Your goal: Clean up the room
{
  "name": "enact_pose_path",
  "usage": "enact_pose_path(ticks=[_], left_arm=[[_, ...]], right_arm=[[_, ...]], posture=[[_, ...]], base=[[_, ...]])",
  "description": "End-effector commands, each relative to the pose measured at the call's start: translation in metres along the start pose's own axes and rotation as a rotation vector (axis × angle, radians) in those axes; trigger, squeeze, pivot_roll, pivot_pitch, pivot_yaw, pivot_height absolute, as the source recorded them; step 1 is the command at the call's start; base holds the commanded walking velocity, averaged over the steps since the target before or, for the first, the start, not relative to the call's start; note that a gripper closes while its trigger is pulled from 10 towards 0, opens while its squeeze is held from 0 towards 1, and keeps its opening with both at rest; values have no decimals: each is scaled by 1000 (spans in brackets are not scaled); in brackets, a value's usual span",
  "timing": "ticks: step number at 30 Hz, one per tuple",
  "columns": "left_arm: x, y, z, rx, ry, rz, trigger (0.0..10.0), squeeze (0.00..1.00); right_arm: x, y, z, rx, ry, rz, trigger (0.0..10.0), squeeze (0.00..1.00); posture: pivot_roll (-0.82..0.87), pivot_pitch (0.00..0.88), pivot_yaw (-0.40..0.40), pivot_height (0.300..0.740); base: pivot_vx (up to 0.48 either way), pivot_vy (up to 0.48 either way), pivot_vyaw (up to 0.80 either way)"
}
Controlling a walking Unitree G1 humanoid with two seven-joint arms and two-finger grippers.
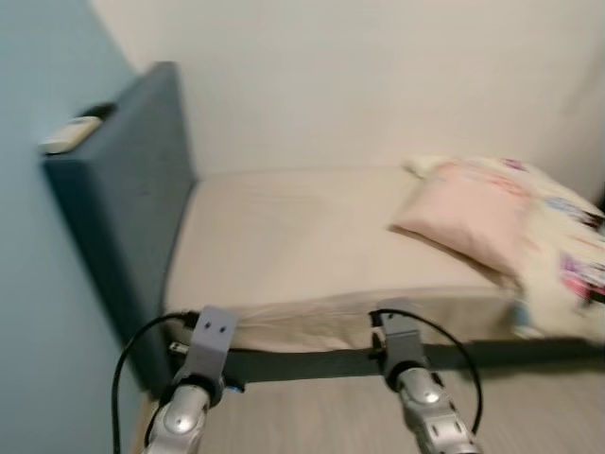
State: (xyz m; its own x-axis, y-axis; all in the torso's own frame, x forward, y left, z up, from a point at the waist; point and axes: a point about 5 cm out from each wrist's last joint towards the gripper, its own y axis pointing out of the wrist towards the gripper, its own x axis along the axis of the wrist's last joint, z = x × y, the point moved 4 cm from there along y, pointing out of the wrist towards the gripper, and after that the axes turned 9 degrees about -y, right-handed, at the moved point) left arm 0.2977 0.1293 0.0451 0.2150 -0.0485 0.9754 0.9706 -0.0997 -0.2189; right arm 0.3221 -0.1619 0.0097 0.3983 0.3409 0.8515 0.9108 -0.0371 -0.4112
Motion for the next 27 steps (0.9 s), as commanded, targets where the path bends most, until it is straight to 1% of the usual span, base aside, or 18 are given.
enact_pose_path(ticks=[1, 18, 27], left_arm=[[1, 0, -1, -7, -3, -5, 10000, 0], [1, -2, -1, -13, -17, -12, 10000, 0], [2, -2, 1, 2, -15, -16, 10000, 0]], right_arm=[[1, 0, -3, -7, -3, 0, 10000, 0], [1, 0, -2, -1, -4, 5, 10000, 0], [5, 2, 0, 9, -8, -4, 10000, 0]], posture=[[-36, 0, -8, 740], [-35, 0, -16, 740], [-30, 0, -24, 740]], base=[[0, 0, -800], [0, 0, -800], [0, 0, -800]])
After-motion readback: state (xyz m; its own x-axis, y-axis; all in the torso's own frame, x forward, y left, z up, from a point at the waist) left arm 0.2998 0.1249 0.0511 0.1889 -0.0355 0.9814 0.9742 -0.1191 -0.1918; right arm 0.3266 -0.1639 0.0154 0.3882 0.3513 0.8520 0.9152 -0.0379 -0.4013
